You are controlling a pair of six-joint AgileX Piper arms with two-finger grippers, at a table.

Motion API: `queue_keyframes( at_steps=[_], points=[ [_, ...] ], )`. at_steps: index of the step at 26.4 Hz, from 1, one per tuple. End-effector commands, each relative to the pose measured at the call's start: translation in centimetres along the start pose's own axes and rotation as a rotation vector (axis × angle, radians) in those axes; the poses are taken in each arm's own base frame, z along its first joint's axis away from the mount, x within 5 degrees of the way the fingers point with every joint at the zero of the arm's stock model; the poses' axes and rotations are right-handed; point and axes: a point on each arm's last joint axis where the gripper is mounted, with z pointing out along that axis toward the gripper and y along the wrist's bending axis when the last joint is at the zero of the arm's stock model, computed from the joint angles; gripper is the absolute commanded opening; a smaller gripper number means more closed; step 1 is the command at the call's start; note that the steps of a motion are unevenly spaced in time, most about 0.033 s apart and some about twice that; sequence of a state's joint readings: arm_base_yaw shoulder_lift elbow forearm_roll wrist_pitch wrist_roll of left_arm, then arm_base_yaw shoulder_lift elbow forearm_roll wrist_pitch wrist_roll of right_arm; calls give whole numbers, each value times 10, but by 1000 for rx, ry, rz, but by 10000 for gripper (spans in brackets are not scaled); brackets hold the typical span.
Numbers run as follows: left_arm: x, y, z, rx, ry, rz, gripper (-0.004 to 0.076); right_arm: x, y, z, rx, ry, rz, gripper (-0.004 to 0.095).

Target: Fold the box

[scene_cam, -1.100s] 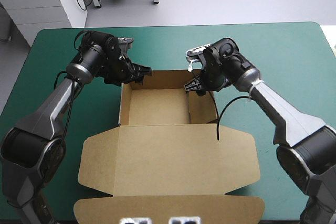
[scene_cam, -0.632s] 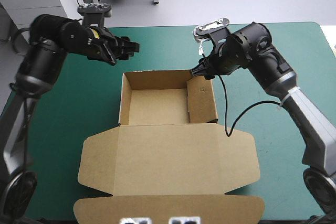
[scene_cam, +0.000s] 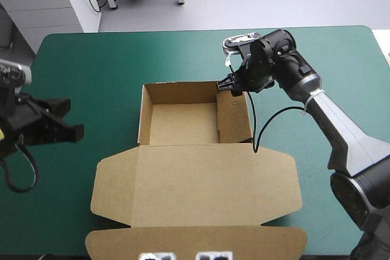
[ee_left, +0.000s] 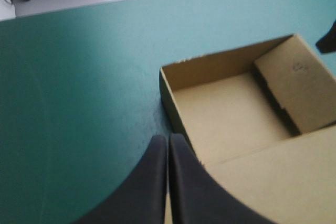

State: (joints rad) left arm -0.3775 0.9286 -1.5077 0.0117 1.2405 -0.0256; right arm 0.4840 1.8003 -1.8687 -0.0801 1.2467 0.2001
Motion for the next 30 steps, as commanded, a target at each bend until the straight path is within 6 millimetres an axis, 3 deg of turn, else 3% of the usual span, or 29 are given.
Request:
queue_keyframes(
  at_steps=[1, 6, 14, 19, 21, 24, 30],
  points=[
    [36, 1, 2, -1, 29, 0, -8, -4, -2, -9, -10, -26, 9, 562],
    [117, 2, 21, -2, 91, 7, -8, -6, 2, 30, 0, 58, 12, 529],
    [193, -2, 47, 58, 200, -33, -8, -3, 10, 79, -33, 172, 31, 481],
    [214, -2, 51, 59, 203, -35, -8, 0, 12, 96, -39, 211, 35, 415],
    [218, -2, 51, 59, 200, -35, -8, 0, 12, 100, -32, 218, 32, 294],
    [218, -2, 50, 59, 192, -35, -8, 0, 7, 102, -8, 218, 48, 4],
    [218, -2, 50, 59, 192, -35, -8, -6, -24, 93, 15, 194, 138, -20]
  ],
)
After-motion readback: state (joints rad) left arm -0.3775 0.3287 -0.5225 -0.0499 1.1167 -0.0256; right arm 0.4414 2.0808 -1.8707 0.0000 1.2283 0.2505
